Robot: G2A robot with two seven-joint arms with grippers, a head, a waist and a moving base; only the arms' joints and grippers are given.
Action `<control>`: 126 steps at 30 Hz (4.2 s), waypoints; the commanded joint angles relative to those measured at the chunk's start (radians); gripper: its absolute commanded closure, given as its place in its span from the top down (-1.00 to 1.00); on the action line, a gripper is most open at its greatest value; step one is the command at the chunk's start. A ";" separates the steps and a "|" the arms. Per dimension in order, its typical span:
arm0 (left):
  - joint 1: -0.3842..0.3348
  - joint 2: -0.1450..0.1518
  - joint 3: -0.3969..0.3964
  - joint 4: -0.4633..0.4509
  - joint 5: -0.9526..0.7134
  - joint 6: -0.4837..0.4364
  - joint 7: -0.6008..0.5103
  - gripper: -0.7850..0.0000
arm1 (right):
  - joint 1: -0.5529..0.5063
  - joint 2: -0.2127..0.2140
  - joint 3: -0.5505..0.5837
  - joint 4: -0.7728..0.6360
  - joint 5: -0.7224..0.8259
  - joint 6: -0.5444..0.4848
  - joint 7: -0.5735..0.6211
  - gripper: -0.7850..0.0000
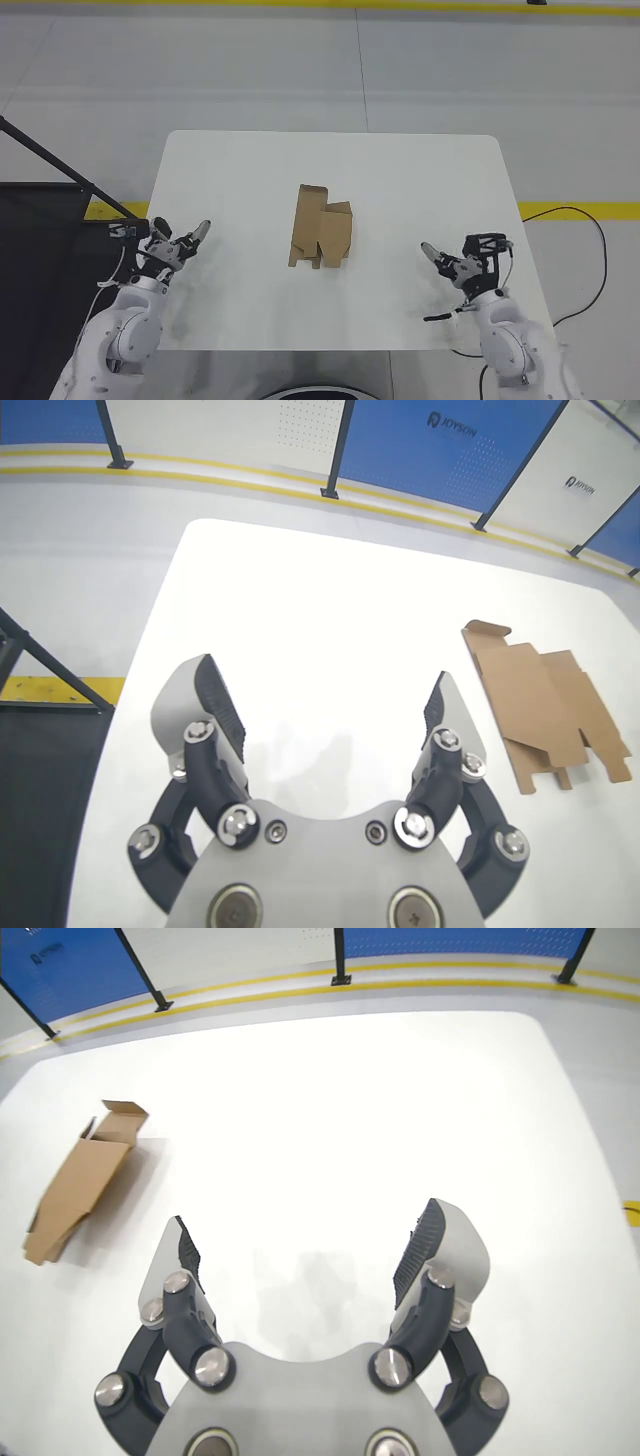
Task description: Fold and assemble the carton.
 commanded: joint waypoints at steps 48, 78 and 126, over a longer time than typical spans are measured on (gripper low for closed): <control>-0.018 -0.003 -0.040 0.009 -0.312 -0.114 -0.118 1.00 | 0.098 -0.007 -0.042 0.042 0.443 -0.103 0.207 1.00; -0.065 -0.008 -0.025 0.026 -0.653 -0.087 -0.275 1.00 | 0.348 -0.040 -0.243 0.333 0.792 -0.124 0.356 1.00; -0.112 -0.015 -0.008 0.066 -0.937 0.032 -0.330 1.00 | 0.504 -0.072 -0.426 0.492 0.937 -0.066 0.460 1.00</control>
